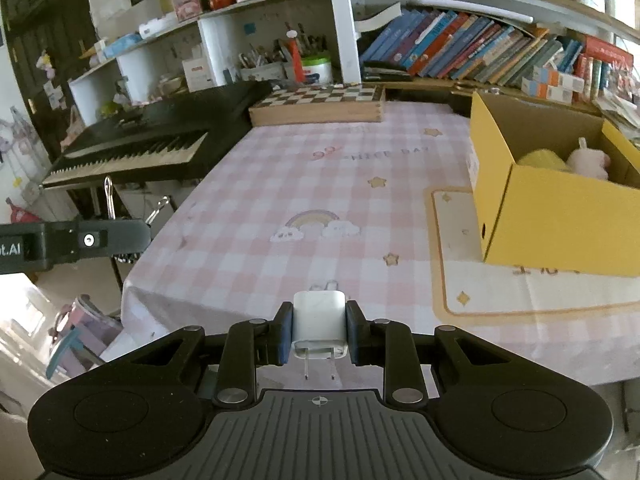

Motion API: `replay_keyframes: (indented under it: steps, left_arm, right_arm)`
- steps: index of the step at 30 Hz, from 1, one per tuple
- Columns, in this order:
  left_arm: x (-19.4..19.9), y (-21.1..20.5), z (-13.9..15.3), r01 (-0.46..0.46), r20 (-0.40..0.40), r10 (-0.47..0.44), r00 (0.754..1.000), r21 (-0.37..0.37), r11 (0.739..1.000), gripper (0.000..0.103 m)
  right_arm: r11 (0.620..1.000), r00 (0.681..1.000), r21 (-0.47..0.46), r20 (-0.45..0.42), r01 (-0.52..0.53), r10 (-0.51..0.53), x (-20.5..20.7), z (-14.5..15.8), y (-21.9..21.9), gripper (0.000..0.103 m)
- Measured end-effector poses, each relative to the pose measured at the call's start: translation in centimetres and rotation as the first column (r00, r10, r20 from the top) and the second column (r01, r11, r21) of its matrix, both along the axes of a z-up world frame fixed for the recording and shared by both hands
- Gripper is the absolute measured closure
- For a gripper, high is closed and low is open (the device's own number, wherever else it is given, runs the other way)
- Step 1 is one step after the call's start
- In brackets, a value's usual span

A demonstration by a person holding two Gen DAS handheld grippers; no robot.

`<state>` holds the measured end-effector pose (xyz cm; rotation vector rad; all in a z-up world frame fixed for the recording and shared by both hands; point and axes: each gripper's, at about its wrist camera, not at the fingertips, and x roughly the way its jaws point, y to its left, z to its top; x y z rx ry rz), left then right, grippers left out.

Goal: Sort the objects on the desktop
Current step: 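Carry the binder clip and charger plug with both grippers toward the yellow box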

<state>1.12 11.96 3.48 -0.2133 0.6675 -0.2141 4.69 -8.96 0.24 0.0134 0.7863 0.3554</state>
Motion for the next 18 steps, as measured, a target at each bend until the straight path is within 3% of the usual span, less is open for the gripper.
replay_keyframes:
  steps: [7, 18]
  left_arm:
    - [-1.9, -0.7, -0.6, 0.026, -0.017, -0.026, 0.999, -0.005, 1.000, 0.066]
    - [-1.8, -4.1, -1.3, 0.163, -0.038, -0.163, 0.986, -0.013, 0.987, 0.066]
  right_arm:
    - [1.000, 1.000, 0.000, -0.013, 0.011, -0.011, -2.4, -0.5, -0.4, 0.077]
    - [0.991, 0.990, 0.000, -0.026, 0.136, -0.136, -5.0, -0.8, -3.7, 0.077]
